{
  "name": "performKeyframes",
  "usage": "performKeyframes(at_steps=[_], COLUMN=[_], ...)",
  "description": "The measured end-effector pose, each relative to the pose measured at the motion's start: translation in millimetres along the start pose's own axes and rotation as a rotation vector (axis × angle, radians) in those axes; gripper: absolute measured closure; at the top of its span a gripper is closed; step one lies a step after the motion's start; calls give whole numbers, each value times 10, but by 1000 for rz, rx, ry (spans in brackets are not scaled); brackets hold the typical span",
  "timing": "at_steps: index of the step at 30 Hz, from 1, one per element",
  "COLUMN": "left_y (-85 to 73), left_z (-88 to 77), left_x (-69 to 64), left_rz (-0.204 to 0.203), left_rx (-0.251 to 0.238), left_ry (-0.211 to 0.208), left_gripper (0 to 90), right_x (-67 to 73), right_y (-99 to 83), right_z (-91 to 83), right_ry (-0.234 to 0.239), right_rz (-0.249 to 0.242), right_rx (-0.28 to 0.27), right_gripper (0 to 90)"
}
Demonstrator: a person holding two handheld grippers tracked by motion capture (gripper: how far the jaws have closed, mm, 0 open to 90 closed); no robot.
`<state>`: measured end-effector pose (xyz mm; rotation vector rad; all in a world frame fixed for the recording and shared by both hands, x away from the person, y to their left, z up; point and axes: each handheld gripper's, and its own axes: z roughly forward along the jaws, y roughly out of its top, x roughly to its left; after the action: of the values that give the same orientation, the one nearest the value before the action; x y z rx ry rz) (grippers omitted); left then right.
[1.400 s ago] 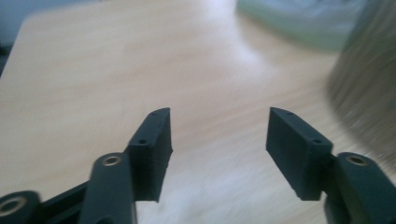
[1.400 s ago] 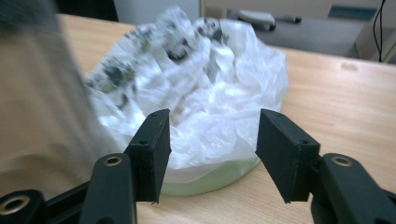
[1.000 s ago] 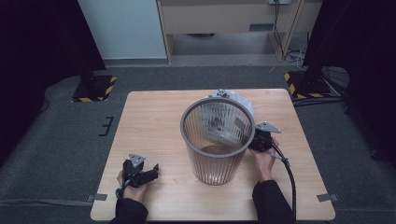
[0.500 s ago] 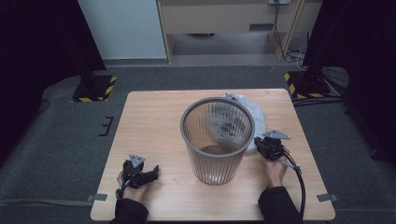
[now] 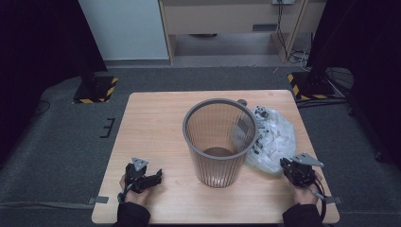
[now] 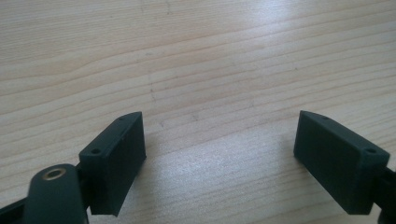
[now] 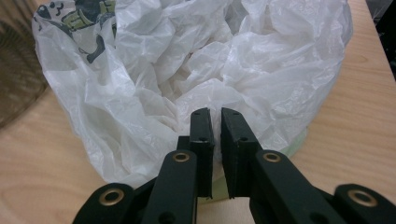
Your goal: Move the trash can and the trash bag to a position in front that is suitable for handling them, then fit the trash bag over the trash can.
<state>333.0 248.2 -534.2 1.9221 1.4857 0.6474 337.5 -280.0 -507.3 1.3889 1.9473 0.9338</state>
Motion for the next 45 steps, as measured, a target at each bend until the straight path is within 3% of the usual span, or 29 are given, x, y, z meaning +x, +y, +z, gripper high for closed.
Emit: performKeyframes(at_steps=[5,8,11,14,19,26,28,37,40,41,45], left_y=[-4,-1,1,5,9,17,17,22,22,22,25], left_z=[-4,0,3,10,14,20,20,26,27,27,29], left_x=[-4,-6,-5,-3,0,0,0,0,0,0,1], left_rz=[2,4,9,12,14,17,17,18,18,18,20], left_rx=[2,4,8,7,8,11,11,13,13,13,13], left_ry=[-3,-5,-10,-13,-16,-17,-17,-19,-19,-19,-21], left_gripper=[151,143,132,125,123,116,116,111,110,110,108], right_x=[2,-19,-19,-7,-3,23,25,45,101,115,124], right_y=[-70,-34,28,130,210,248,273,273,254,232,203], right_z=[-104,-178,-235,-216,-121,-9,81,333,405,455,530], right_ry=[-8,-30,-44,-32,-35,-13,-32,-4,2,2,11], right_rz=[-1,36,35,29,27,42,27,56,32,14,20], right_rx=[-2,-75,-134,-187,-216,-205,-179,-118,-83,-43,27], right_gripper=[780,642,585,447,343,291,254,239,226,216,205])
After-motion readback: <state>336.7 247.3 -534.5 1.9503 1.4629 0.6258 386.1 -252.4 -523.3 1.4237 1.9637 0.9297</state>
